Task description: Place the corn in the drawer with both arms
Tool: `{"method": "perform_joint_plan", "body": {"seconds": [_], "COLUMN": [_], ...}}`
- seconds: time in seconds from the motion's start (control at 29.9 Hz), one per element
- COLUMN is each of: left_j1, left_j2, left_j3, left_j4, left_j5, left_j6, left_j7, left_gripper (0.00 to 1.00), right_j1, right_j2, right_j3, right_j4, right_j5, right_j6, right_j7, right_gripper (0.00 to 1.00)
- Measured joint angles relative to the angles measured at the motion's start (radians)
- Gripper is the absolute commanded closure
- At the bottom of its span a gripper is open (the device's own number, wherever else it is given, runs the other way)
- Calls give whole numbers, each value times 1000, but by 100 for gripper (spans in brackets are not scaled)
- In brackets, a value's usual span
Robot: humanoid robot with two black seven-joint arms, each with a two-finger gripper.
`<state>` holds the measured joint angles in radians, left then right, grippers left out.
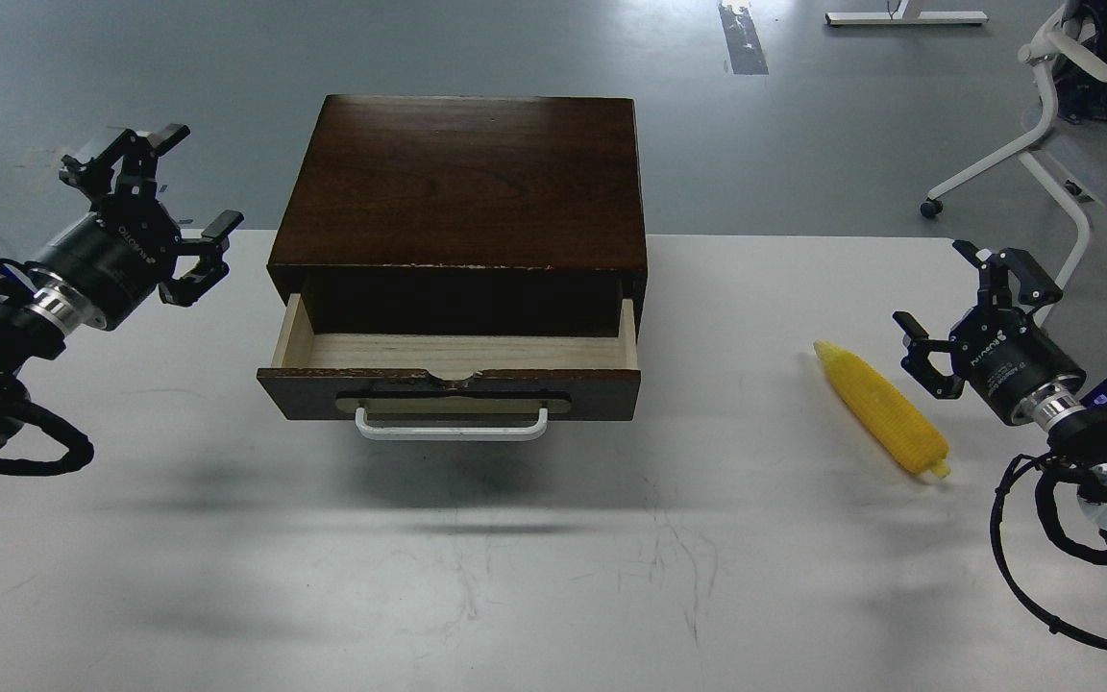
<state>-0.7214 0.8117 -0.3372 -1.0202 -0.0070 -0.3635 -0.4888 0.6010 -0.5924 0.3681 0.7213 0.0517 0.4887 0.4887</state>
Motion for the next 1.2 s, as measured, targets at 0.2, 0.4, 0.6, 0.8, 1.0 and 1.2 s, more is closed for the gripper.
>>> {"method": "perform_joint_plan", "body": {"seconds": [0.2,0.4,0.6,0.8,1.0,1.2], "left_j1": [17,17,17,19,19,17], "left_j2": [-21,-18,-17,-17,-13,-11], "left_j3": [-33,-34,-38,-39,-41,-44], "left_j4": [8,7,4,1,-4,-6], "left_j5": [-1,2,1,1,1,1], "left_j6": [-35,-88,-89,-90,-90,-91], "left_j7": [0,0,0,0,0,0], "left_gripper": [1,1,1,1,1,1], "right_j1": [35,137,295,403,519,568], "right_j2": [-30,-122,-213,-212,-120,-45], "right_j3": [0,-57,-186,-309,-519,-632], "right_j4": [42,96,98,97,45,7], "right_j5": [-88,-332,-780,-1243,-1482,-1497], "right_j6": [0,0,0,-10,-76,-107], "right_j7": [0,0,0,0,0,0], "right_gripper": [0,0,0,0,0,0]}}
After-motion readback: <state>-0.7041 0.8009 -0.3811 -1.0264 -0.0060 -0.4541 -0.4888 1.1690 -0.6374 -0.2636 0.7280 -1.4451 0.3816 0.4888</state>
